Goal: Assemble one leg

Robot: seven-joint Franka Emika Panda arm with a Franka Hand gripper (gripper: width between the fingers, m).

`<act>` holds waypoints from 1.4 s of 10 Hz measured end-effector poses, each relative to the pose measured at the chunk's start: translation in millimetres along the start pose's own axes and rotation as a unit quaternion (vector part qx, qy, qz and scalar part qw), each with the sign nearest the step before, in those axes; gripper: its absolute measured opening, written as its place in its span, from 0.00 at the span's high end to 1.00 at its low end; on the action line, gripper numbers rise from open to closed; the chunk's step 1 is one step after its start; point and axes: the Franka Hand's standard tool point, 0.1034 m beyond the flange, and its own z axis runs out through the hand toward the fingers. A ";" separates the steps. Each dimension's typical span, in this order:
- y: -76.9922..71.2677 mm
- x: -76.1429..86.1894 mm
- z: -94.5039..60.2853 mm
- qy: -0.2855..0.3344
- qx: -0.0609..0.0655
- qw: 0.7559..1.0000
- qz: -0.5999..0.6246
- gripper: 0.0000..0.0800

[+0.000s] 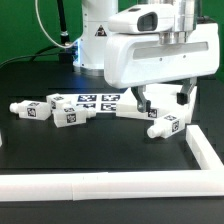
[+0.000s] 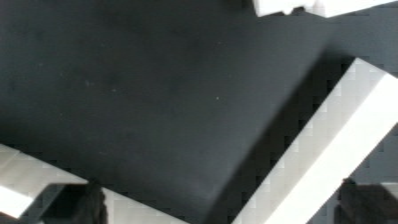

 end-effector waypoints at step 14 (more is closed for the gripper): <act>-14.2 -23.8 14.6 -0.023 0.037 0.950 0.310 0.19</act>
Offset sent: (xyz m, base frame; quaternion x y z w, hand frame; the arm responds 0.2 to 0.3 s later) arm -0.0175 -0.0056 -0.0136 0.0326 -0.0109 0.2716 0.9618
